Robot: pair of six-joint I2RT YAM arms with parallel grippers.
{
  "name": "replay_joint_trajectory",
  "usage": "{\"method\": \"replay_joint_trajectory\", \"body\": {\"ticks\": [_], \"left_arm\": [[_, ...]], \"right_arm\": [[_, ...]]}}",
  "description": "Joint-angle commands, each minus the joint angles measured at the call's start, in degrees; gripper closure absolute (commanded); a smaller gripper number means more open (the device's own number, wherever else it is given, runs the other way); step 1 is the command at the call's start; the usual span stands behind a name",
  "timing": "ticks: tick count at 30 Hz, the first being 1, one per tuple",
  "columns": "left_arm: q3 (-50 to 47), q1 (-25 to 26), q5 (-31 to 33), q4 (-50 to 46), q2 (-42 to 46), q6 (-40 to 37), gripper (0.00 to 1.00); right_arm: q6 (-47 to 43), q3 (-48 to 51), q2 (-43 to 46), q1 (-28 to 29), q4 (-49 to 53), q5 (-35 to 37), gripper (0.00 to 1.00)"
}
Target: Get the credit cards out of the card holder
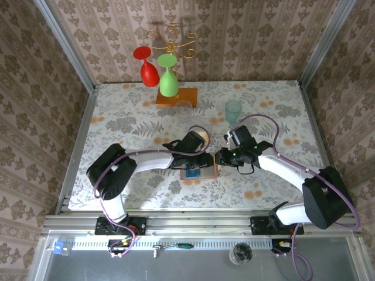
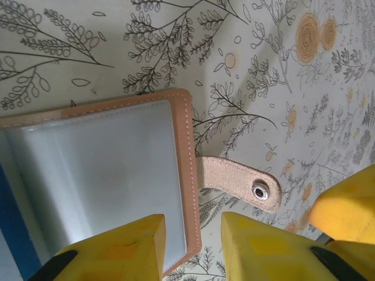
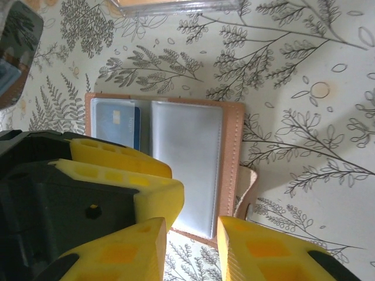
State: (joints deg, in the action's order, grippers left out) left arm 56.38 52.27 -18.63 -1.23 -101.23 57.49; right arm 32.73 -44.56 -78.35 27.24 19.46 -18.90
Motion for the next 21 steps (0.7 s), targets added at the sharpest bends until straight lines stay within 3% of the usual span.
{"method": "replay_joint_trajectory", "body": {"ticks": [1,12,21], "left_arm": [[-1.7,0.2,3.5,-0.7,3.9,1.5,0.70],[-8.2,-3.4,6.2,-1.8,11.9,0.4,0.74],[-14.8,-9.3,4.0,-1.7,17.2,-1.0,0.81]], "right_arm": [[0.0,-1.6,-1.0,-0.3,-1.2,-4.4,0.71],[3.8,-3.9,-8.0,0.8,-6.3,-9.7,0.73],[6.1,-7.3,-14.4,2.1,-9.1,-10.7,0.74]]}}
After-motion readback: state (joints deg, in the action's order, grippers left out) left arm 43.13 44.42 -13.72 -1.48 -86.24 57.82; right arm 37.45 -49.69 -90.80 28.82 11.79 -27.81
